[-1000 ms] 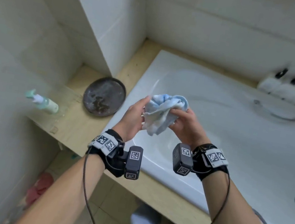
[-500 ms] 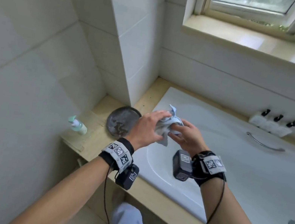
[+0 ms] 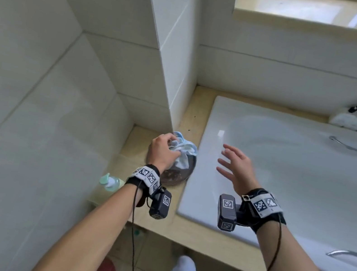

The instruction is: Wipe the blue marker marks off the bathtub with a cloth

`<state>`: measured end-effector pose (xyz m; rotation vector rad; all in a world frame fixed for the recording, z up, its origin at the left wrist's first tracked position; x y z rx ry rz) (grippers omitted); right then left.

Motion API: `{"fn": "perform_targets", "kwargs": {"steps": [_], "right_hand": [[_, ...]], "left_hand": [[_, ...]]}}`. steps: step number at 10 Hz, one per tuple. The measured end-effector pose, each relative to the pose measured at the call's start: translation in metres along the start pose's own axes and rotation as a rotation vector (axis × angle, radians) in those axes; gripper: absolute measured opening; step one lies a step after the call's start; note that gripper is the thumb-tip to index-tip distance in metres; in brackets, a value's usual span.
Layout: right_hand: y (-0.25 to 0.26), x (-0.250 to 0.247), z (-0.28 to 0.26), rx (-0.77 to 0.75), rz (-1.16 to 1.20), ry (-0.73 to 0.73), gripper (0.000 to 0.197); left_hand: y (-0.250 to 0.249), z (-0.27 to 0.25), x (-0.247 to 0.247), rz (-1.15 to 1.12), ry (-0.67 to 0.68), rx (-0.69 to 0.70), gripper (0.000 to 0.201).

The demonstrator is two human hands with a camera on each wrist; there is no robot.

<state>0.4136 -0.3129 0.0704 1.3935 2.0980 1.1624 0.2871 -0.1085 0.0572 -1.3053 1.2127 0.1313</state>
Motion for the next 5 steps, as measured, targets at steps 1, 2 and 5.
{"fn": "perform_targets", "kwargs": {"steps": [1,2,5], "right_hand": [[-0.010,-0.005,0.011,-0.062,-0.174,-0.089,0.023],[-0.017,-0.013,0.013,-0.114,-0.265,-0.108,0.021],[-0.011,-0.058,-0.005,-0.134,-0.289,-0.202,0.020]], "left_hand": [[0.026,0.030,0.027,0.048,0.023,-0.045,0.024],[0.048,0.053,0.057,0.081,0.071,-0.080,0.027],[0.050,0.072,0.078,0.166,0.229,-0.094,0.056]]}}
Point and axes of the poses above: each hand's wrist, its own z-axis towards the middle knuckle, its own x-axis out of the palm, y = z × x, the point moved 3 cm from there along z, towards the middle knuckle, and after that the axes turned 3 degrees about -x, right-handed, at the moved point
